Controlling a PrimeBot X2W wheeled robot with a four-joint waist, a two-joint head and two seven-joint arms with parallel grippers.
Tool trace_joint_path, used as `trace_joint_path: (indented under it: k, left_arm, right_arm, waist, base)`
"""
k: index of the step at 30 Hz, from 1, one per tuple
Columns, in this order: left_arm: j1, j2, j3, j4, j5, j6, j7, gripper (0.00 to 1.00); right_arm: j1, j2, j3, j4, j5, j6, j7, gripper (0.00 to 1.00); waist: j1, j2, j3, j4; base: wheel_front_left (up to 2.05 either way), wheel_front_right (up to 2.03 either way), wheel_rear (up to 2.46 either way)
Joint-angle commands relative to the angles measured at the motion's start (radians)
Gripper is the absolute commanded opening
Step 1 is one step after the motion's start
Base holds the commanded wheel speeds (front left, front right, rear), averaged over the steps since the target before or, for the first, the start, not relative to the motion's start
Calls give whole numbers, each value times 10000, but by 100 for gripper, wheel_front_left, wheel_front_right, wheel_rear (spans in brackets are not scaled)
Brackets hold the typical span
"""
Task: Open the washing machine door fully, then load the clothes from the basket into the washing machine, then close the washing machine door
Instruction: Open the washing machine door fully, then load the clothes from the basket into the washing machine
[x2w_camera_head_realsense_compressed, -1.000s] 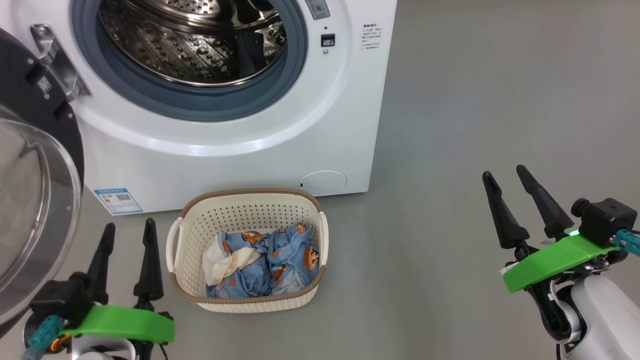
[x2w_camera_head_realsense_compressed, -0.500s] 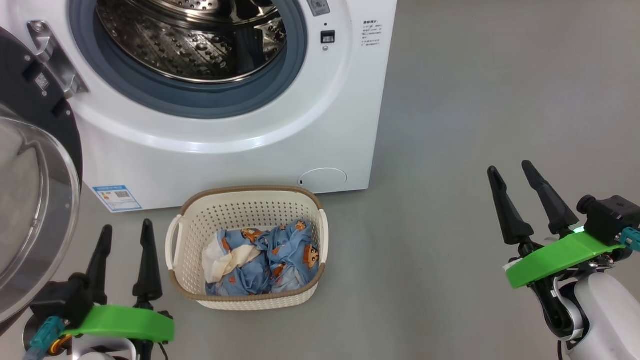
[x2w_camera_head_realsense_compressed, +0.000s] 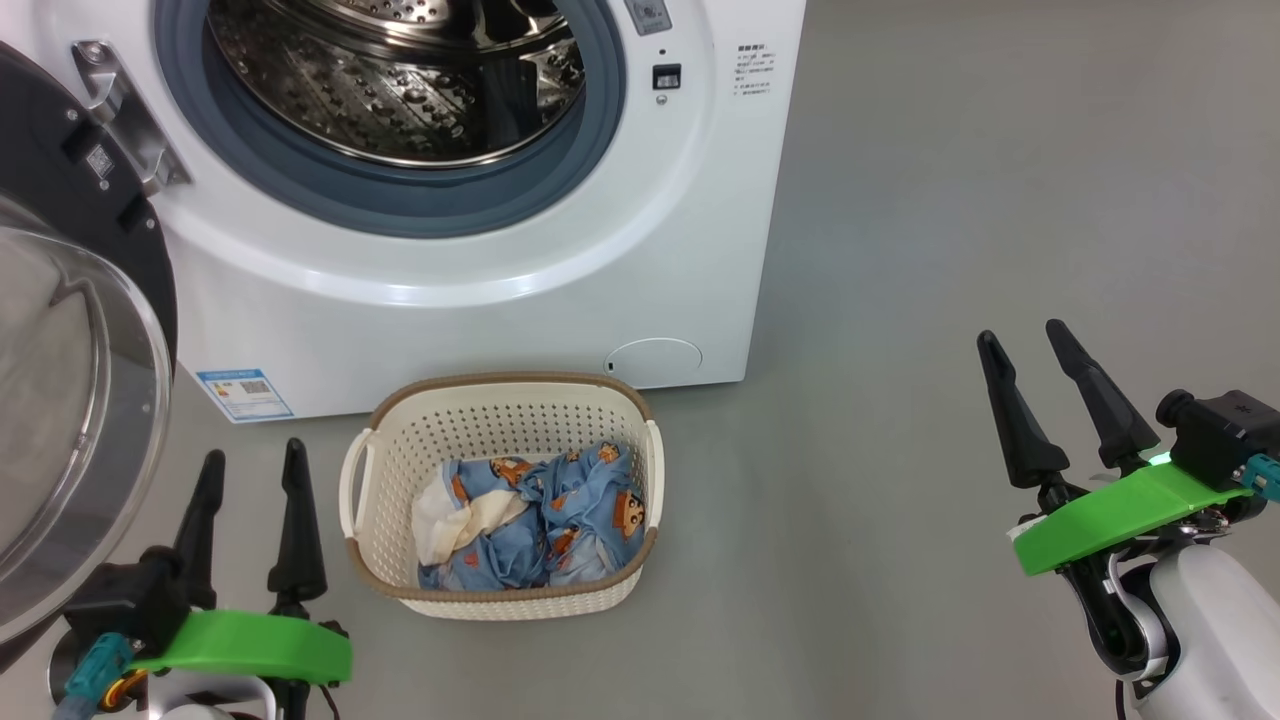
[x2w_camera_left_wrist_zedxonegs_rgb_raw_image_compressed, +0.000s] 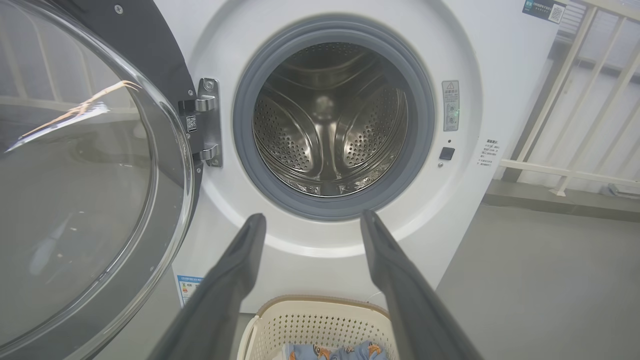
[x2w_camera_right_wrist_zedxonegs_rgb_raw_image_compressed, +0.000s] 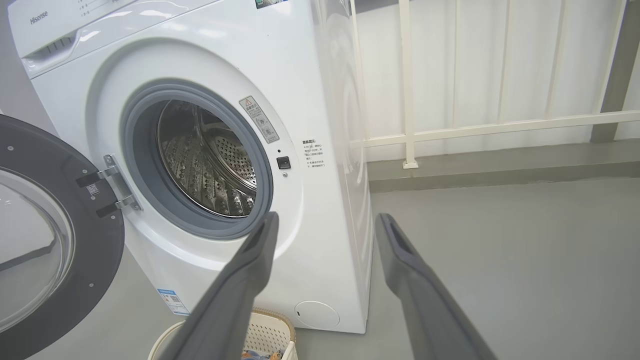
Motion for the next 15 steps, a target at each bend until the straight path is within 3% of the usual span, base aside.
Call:
trace_joint_path:
  k: [1,15]
  left_arm:
    - [-116,196,391,-169,130,-46,-106,100]
    - [-103,163,434,-195,262,-123,-106,100]
  right_arm:
    - [123,-86,101,-263,-135,46,-122,100]
    - [107,-35,103,-247,-125,46,-122,100]
  waist:
    - [0,0,9,9]
    - [0,0,8,12]
  base:
    - [0,0,0]
    - [9,-9,0]
